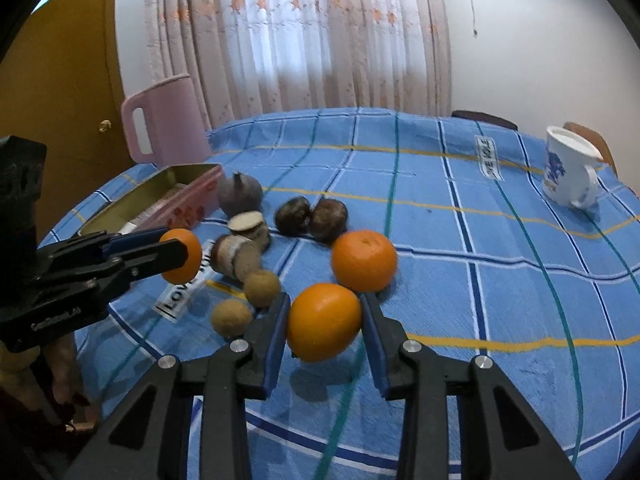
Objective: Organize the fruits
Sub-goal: 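Grasp an orange with the left gripper while the right gripper grasps a small mandarin, then carry both citrus fruits into the metal tin and open both grippers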
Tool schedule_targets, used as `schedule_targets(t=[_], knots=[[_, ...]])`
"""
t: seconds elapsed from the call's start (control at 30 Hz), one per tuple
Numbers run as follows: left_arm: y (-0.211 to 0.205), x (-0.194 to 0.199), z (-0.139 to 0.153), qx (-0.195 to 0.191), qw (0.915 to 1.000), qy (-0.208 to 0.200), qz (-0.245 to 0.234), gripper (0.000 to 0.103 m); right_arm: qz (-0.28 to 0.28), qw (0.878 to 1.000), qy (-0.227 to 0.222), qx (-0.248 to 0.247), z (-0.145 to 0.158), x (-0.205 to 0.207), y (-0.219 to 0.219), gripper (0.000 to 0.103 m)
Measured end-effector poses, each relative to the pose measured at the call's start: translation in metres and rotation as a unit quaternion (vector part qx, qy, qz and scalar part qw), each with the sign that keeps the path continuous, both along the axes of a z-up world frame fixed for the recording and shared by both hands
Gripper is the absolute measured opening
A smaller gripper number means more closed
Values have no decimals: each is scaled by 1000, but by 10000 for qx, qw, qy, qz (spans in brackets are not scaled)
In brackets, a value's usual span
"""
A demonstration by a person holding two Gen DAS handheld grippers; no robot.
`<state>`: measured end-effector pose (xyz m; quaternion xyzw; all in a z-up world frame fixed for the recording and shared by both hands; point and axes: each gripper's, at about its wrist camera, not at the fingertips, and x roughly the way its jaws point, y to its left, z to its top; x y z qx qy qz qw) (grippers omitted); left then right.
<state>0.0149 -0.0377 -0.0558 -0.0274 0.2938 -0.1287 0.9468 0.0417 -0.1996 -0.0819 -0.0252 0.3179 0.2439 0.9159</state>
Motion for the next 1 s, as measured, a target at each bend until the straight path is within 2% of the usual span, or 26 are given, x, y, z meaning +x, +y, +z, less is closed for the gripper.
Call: schedule_targets(t=[0.33, 0.7, 1.0], knots=[[21, -8, 20, 10, 9992, -289, 281, 33, 388, 9984, -376, 173, 32, 2, 21, 37], [65, -3, 36, 116, 9956, -393, 845, 33, 944, 9927, -732, 158, 72, 12, 64, 38], [94, 7, 40, 318, 9919, -403, 1161, 33, 1311, 9871, -913, 109, 93, 22, 104, 38]])
